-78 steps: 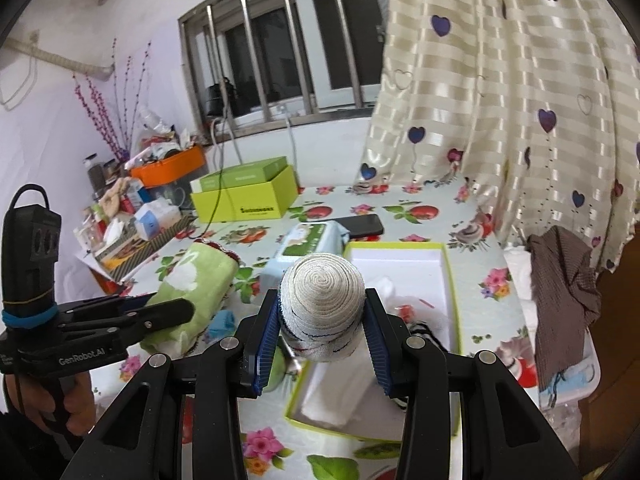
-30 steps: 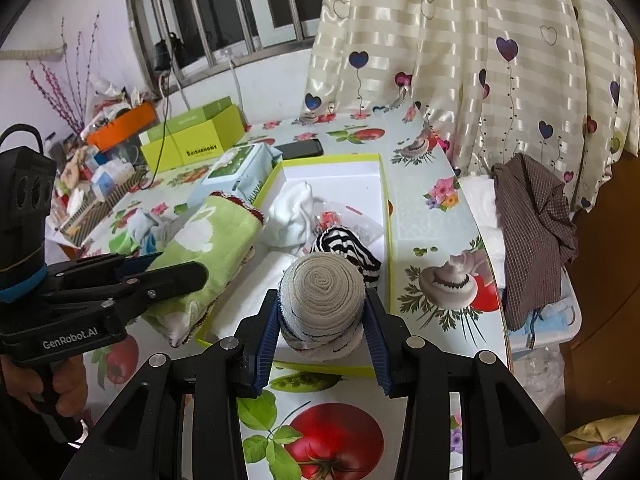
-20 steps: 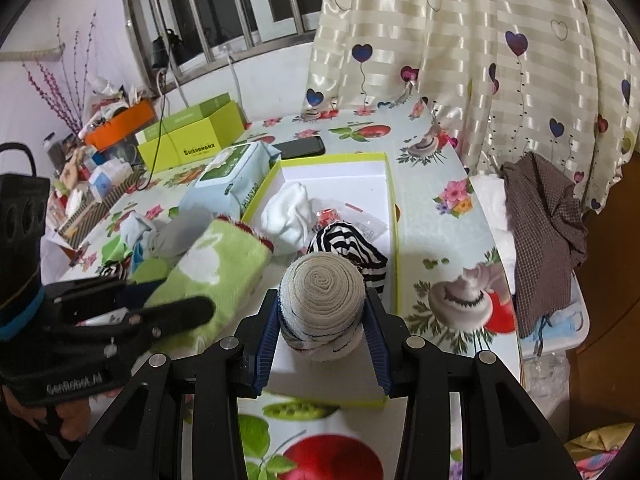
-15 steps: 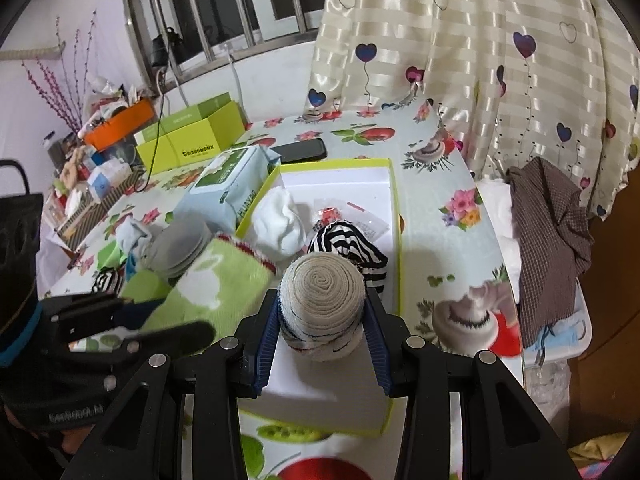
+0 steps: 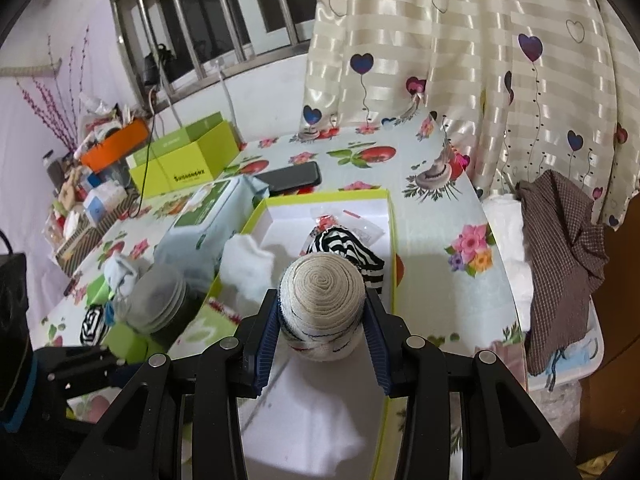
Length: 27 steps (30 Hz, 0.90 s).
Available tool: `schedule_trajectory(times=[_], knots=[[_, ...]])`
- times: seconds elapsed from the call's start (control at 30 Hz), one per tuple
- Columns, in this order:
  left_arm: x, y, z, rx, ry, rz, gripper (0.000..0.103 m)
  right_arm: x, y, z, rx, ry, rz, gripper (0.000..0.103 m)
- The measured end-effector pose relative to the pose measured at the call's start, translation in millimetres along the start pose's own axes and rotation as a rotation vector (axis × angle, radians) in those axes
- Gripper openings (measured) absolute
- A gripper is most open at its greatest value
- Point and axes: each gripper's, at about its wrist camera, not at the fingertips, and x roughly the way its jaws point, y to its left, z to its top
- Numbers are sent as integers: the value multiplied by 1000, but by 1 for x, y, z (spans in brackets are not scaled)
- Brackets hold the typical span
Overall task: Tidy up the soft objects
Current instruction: 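Lower the cream rolled sock into the tray and open the right gripper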
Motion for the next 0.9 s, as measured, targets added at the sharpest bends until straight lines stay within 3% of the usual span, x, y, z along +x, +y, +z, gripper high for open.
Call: schedule_trajectory(times=[0.27, 0.4, 0.63, 0.9], knots=[[2, -2, 1, -1, 0, 5, 34, -2, -6, -12, 24, 30, 15, 42], [2, -2, 1, -1, 3, 3, 35, -15, -3, -31, 14, 62, 4, 53], [0, -8, 1, -1, 8, -1, 35, -48, -2, -51, 10, 34, -31, 53], [11, -19, 9, -5, 17, -34, 39, -57, -11, -57, 40, 29, -46, 53]])
